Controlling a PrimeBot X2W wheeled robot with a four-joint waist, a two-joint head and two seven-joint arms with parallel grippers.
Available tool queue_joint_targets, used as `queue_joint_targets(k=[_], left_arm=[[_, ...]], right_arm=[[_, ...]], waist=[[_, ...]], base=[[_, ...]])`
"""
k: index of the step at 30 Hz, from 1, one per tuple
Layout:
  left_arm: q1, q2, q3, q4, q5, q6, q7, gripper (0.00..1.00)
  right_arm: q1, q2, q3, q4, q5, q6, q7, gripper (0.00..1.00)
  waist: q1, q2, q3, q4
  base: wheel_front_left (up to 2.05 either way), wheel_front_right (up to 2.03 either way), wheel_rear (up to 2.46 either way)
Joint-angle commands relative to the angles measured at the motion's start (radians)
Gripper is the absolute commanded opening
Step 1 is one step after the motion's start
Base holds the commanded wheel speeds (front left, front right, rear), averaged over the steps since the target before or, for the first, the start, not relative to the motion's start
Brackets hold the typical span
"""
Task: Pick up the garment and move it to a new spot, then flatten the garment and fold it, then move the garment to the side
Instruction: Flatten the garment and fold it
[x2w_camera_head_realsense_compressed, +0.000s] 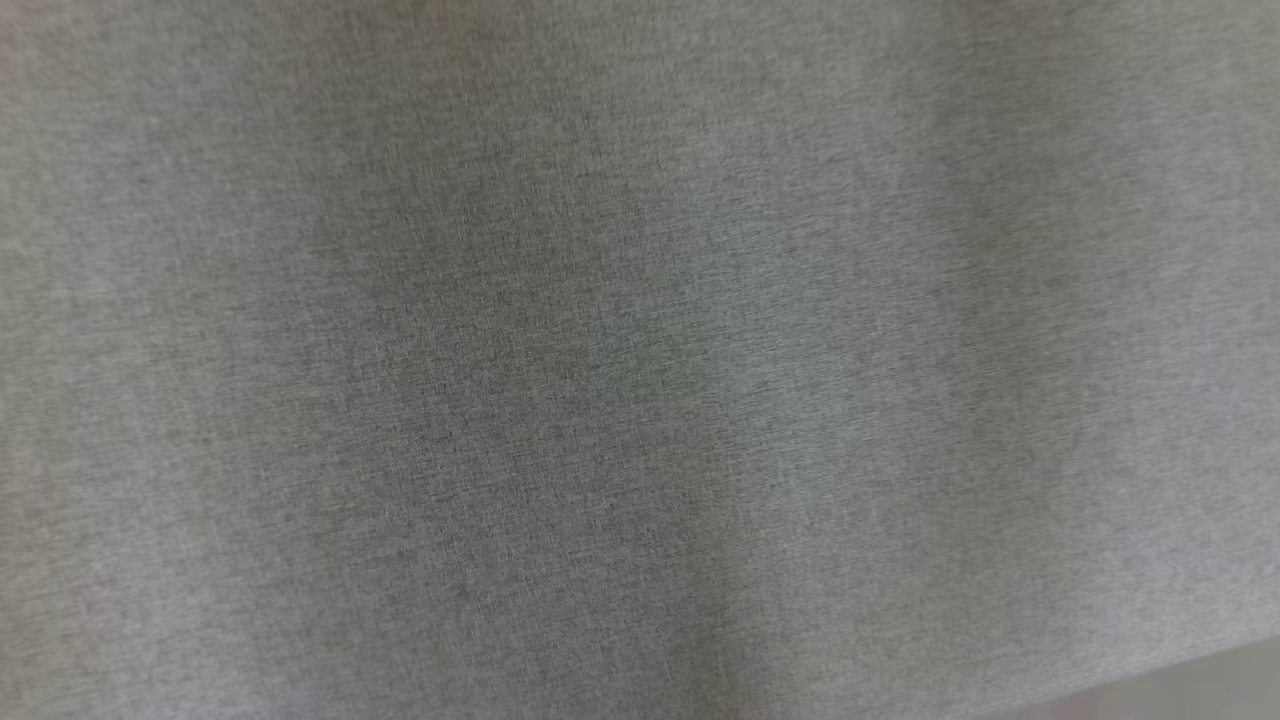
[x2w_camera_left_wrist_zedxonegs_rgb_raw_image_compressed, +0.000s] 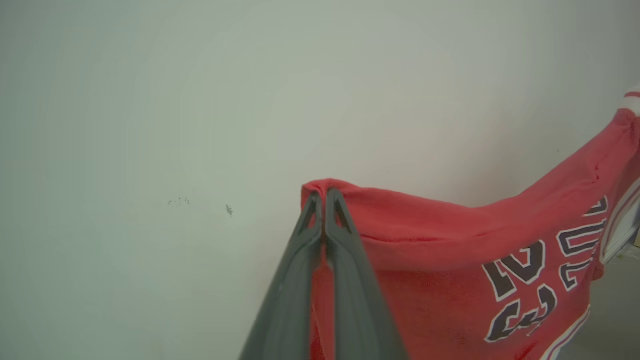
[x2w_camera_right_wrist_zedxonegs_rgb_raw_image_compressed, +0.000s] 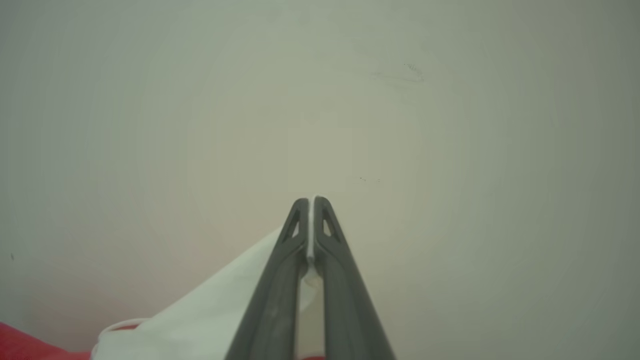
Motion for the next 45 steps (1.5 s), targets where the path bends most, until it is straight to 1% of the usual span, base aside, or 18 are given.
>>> queue_joint_targets(k=[1,3,6,8,10,13,15,17,18,21,25,28,30,33,36,38,42,45], left_arm=[[0.054,0.009,-0.008,-0.024,-0.022,0.002,-0.023,0.00],[0.124,0.032,-0.010,-0.052,-0.048,0.002,-0.045,0.00],[0.238,0.055,0.006,-0.102,-0.070,0.003,-0.066,0.00],[0.330,0.058,0.015,-0.142,-0.071,0.015,-0.069,0.00],[0.415,0.070,0.043,-0.202,-0.062,0.038,-0.072,0.00],[0.567,0.086,0.091,-0.292,-0.034,0.079,-0.071,0.00],[0.666,0.087,0.134,-0.355,-0.017,0.108,-0.071,0.00],[0.769,0.088,0.167,-0.408,0.000,0.131,-0.071,0.00],[0.769,0.088,0.167,-0.408,0.000,0.131,-0.071,0.00],[0.920,0.087,0.224,-0.484,0.023,0.167,-0.071,0.00],[1.103,0.075,0.278,-0.553,0.073,0.207,-0.071,0.00],[1.237,0.041,0.325,-0.584,0.089,0.228,-0.071,0.00],[1.325,0.024,0.362,-0.599,0.114,0.243,-0.071,0.00],[1.464,-0.027,0.415,-0.622,0.137,0.247,-0.071,0.00],[1.588,-0.075,0.460,-0.623,0.168,0.242,-0.071,0.00],[1.658,-0.112,0.500,-0.623,0.185,0.239,-0.071,0.00],[1.773,-0.183,0.547,-0.595,0.222,0.211,-0.071,0.00],[1.841,-0.230,0.584,-0.578,0.247,0.192,-0.071,0.00]], right_arm=[[0.068,-0.021,0.021,-0.042,0.032,-0.002,-0.010,0.00],[0.170,-0.059,0.052,-0.126,0.076,-0.002,-0.011,0.00],[0.374,-0.129,0.056,-0.280,0.147,-0.002,-0.002,0.00],[0.520,-0.173,0.026,-0.390,0.180,-0.002,0.003,0.00],[0.679,-0.211,-0.023,-0.501,0.205,-0.002,0.018,0.00],[0.925,-0.232,-0.141,-0.639,0.203,-0.002,0.047,0.00],[1.090,-0.212,-0.228,-0.732,0.189,-0.002,0.079,0.00],[1.243,-0.170,-0.317,-0.826,0.182,-0.002,0.111,0.00],[1.243,-0.170,-0.317,-0.826,0.182,-0.002,0.111,0.00],[1.449,-0.090,-0.414,-0.964,0.156,-0.002,0.173,0.00],[1.650,0.020,-0.489,-1.094,0.124,-0.002,0.229,0.00],[1.766,0.084,-0.524,-1.138,0.110,-0.002,0.254,0.00],[1.826,0.108,-0.530,-1.146,0.101,-0.002,0.265,0.00],[1.900,0.141,-0.546,-1.137,0.098,-0.002,0.262,0.00],[1.970,0.152,-0.556,-1.121,0.075,-0.002,0.259,0.00],[2.009,0.170,-0.563,-1.101,0.089,-0.002,0.253,0.00],[2.082,0.180,-0.573,-1.051,0.074,-0.002,0.258,0.00],[2.136,0.167,-0.565,-1.019,0.055,-0.003,0.255,0.00]], waist=[[0.0000,0.0000,-0.030,0.003],[0.0000,0.0000,-0.055,0.005],[0.0000,0.0000,-0.097,0.009],[0.0000,0.0000,-0.126,0.015],[0.0000,0.0000,-0.151,0.022],[0.0000,0.0000,-0.190,0.032],[0.0000,0.0000,-0.217,0.038],[0.0000,0.0000,-0.243,0.045],[0.0000,0.0000,-0.243,0.045],[0.0000,0.0000,-0.273,0.047],[0.0000,0.0000,-0.302,0.049],[0.0000,0.0000,-0.324,0.047],[0.0000,0.0000,-0.336,0.043],[0.0000,0.0000,-0.360,0.042],[0.0000,0.0000,-0.387,0.047],[0.0000,0.0000,-0.407,0.051],[0.0000,0.0000,-0.451,0.064],[0.0000,0.0000,-0.489,0.072]], base=[[0.00,0.00,0.00],[0.00,0.00,0.00],[0.00,0.00,0.00],[0.00,0.00,0.00],[0.00,0.00,0.00],[0.00,0.00,0.00],[0.00,0.00,0.00],[0.00,0.00,0.00],[0.00,0.00,0.00],[0.00,0.00,0.00],[0.00,0.00,0.00],[0.00,0.00,0.00],[0.00,0.00,0.00],[0.00,0.00,0.00],[0.00,0.00,0.00],[0.00,0.00,0.00],[0.00,0.00,0.00],[0.00,0.00,0.00]])
